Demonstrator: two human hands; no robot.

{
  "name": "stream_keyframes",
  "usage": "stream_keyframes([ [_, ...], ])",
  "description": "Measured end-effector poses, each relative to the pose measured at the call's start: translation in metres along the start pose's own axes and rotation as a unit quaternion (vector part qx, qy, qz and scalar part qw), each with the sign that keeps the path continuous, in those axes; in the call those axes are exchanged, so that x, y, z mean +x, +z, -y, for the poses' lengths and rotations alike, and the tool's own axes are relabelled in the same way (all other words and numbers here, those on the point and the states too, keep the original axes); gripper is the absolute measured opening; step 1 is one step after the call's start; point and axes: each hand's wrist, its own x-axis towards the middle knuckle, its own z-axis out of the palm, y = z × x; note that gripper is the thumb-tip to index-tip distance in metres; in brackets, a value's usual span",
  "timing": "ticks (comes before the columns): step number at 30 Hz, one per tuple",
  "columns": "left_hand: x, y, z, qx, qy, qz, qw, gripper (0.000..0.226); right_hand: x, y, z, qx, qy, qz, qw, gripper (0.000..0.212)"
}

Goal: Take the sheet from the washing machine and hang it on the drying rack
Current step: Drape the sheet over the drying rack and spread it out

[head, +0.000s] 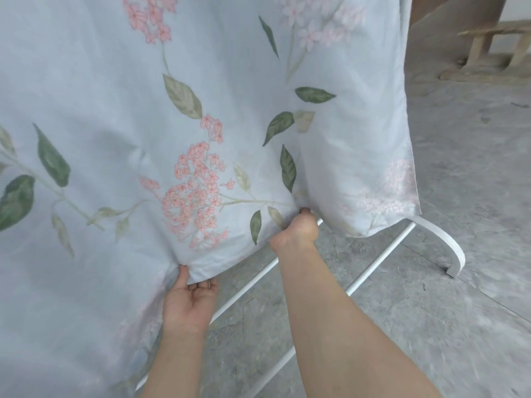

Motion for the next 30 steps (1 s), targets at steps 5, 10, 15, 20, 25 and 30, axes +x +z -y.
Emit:
stream_keyframes([
  [5,-0.005,-0.004,-0.015,-0.017,-0.019,-0.032,0.999,0.033,-0.008,-0.004,0.002,-0.019,-0.003,-0.113,0.993,0.036],
  [10,-0.026,-0.038,-0.046,-0.058,-0.005,0.028,0.998,0.071,-0.01,-0.011,0.021,-0.031,-0.021,-0.15,0.988,0.037],
  [15,-0.045,-0.072,-0.094,-0.159,0.004,0.093,0.983,0.046,-0.041,-0.01,-0.01,-0.233,-0.115,-0.164,0.952,0.039],
  [20,-0.037,-0.089,-0.105,-0.284,-0.174,0.189,0.924,0.083,-0.081,-0.011,-0.11,-0.215,-0.047,-0.053,0.974,0.032],
  [25,-0.045,-0.078,-0.115,-0.161,0.009,0.135,0.978,0.019,-0.088,-0.011,-0.156,-0.177,0.035,-0.063,0.982,0.023],
  [30,-0.051,-0.085,-0.108,-0.014,0.008,0.039,0.999,0.017,-0.084,0.002,-0.149,-0.164,0.052,-0.017,0.985,0.024],
])
